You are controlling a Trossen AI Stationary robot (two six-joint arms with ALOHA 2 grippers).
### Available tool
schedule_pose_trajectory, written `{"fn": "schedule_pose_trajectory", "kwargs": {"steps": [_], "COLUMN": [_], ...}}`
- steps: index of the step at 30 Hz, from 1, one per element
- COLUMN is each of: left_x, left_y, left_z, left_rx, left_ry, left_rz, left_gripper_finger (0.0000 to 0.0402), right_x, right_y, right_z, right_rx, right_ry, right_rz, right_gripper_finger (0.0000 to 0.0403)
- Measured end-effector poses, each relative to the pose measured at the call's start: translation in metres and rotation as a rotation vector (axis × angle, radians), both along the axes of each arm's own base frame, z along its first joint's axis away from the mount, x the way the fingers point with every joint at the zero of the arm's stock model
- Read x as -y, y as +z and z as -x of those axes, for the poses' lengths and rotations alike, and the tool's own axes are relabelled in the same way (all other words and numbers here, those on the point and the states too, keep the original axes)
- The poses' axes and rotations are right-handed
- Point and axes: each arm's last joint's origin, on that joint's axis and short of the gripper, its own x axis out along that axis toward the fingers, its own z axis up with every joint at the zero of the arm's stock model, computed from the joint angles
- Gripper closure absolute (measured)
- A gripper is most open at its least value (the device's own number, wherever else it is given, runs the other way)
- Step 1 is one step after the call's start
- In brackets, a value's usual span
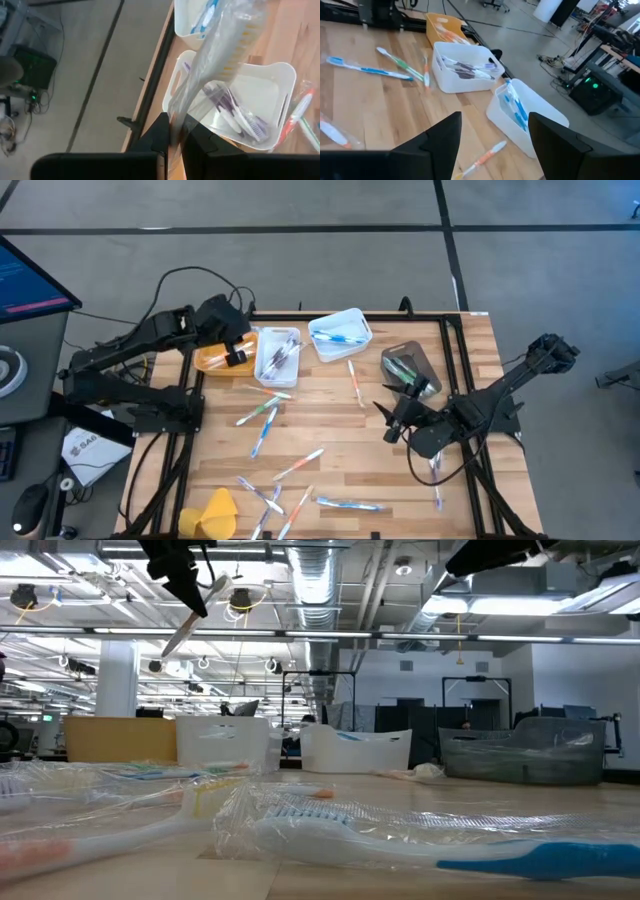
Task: Pick & Place Toothbrushes
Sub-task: Put the orange toothbrush into the yellow bin
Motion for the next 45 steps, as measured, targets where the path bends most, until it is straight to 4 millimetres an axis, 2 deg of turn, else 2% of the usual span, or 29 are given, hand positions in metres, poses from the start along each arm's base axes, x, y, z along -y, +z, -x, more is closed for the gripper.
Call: {"fn": "schedule_pose_trajectory", "kwargs": {"steps": [7, 12, 19, 25, 36, 41, 45], "left_x": [-0.01, -0.024, -0.02, -0.025, -0.021, -0.027, -0.035], "left_y": [-0.002, -0.005, 0.002, -0.011, -0.014, -0.017, -0.034], "left_z": [0.006, 0.013, 0.027, 0.037, 0.037, 0.038, 0.037], "left_rx": [-0.113, -0.104, -0.194, -0.333, -0.187, -0.155, -0.19], "left_ry": [-0.045, -0.062, -0.11, -0.141, -0.173, -0.08, 0.022], "left_rz": [-0.047, 0.033, -0.067, 0.068, 0.276, 0.318, 0.324], "left_gripper_finger": [0.0385, 0.0384, 0.0384, 0.0383, 0.0383, 0.0383, 0.0383], "right_x": [0.01, 0.028, 0.053, 0.069, 0.069, 0.067, 0.066], "right_y": [0.01, 0.01, 0.008, 0.006, 0.0, -0.009, -0.019], "right_z": [-0.014, -0.022, -0.031, -0.036, -0.042, -0.048, -0.053], "right_rx": [0.017, -0.002, -0.032, -0.037, -0.072, -0.106, -0.158], "right_ry": [-0.012, -0.058, -0.116, -0.104, -0.068, -0.065, -0.061], "right_rz": [0.067, 0.059, 0.029, -0.073, -0.093, -0.083, -0.065], "right_gripper_finger": [0.0178, 0.0178, 0.0178, 0.0178, 0.0178, 0.0178, 0.0178]}}
